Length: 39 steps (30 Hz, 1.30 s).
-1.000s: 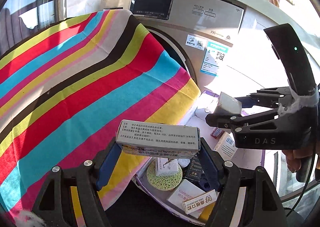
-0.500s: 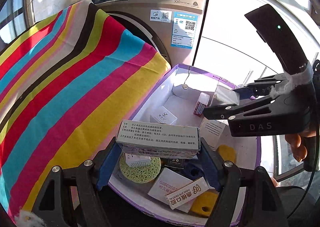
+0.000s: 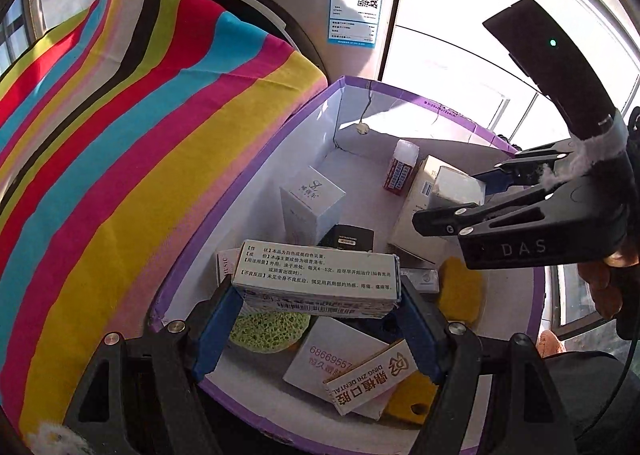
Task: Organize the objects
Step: 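Open the left tool to drop the barcode box while the right tool drops the cube, then move both open tools back over the empty striped table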
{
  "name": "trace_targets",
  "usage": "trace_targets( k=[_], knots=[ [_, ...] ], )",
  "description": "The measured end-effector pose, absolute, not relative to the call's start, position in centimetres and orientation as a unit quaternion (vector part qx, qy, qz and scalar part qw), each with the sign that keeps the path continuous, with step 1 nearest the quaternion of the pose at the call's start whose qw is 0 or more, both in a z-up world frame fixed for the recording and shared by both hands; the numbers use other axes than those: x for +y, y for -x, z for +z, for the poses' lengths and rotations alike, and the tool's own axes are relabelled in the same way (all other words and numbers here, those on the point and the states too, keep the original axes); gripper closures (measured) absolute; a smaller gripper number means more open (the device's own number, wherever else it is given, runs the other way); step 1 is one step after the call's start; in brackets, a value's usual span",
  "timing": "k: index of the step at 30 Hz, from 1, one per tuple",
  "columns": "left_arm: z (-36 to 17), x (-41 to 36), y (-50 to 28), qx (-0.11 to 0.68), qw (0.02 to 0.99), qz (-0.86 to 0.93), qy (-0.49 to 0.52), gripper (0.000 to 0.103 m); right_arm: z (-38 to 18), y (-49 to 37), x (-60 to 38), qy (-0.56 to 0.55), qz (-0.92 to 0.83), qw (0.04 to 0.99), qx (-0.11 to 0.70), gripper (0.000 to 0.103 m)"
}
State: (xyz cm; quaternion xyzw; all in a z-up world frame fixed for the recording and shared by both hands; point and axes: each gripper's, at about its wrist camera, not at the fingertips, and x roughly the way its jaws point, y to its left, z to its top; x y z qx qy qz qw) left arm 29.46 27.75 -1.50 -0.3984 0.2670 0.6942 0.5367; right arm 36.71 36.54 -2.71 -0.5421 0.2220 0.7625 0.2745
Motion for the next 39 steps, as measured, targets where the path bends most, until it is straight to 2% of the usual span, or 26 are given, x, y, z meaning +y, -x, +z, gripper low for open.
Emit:
trace_targets(
  k=[15, 18, 20, 22, 25, 33, 39],
  knots=[
    [-3.1, 27.9, -28.6, 0.270, 0.523, 0.686, 0.427, 0.026, -4.5, -36.8, 36.4, 0.567, 0.741, 0.271, 0.238, 0.044],
    [-3.3, 28.1, -28.5, 0.268, 0.520, 0.685, 0.434, 0.025, -4.6, -36.9, 36.5, 0.570, 0.736, 0.276, 0.240, 0.038],
    [-3.4, 28.1, -28.4, 0.267, 0.517, 0.685, 0.437, 0.021, -4.5, -37.1, 36.5, 0.568, 0.735, 0.280, 0.241, 0.033],
    [-3.5, 28.1, -28.3, 0.266, 0.515, 0.686, 0.439, 0.019, -4.4, -37.1, 36.5, 0.567, 0.735, 0.283, 0.243, 0.025],
    [-3.4, 28.0, -28.3, 0.267, 0.514, 0.686, 0.440, 0.016, -4.1, -37.2, 36.5, 0.566, 0.734, 0.290, 0.237, 0.021],
    [-1.7, 27.2, -27.7, 0.250, 0.506, 0.706, 0.428, 0.014, -1.9, -37.9, 36.6, 0.537, 0.745, 0.314, 0.240, 0.019],
    [1.1, 25.9, -27.3, 0.217, 0.516, 0.720, 0.410, 0.014, 1.8, -37.6, 35.7, 0.496, 0.776, 0.329, 0.209, 0.019]
  ],
)
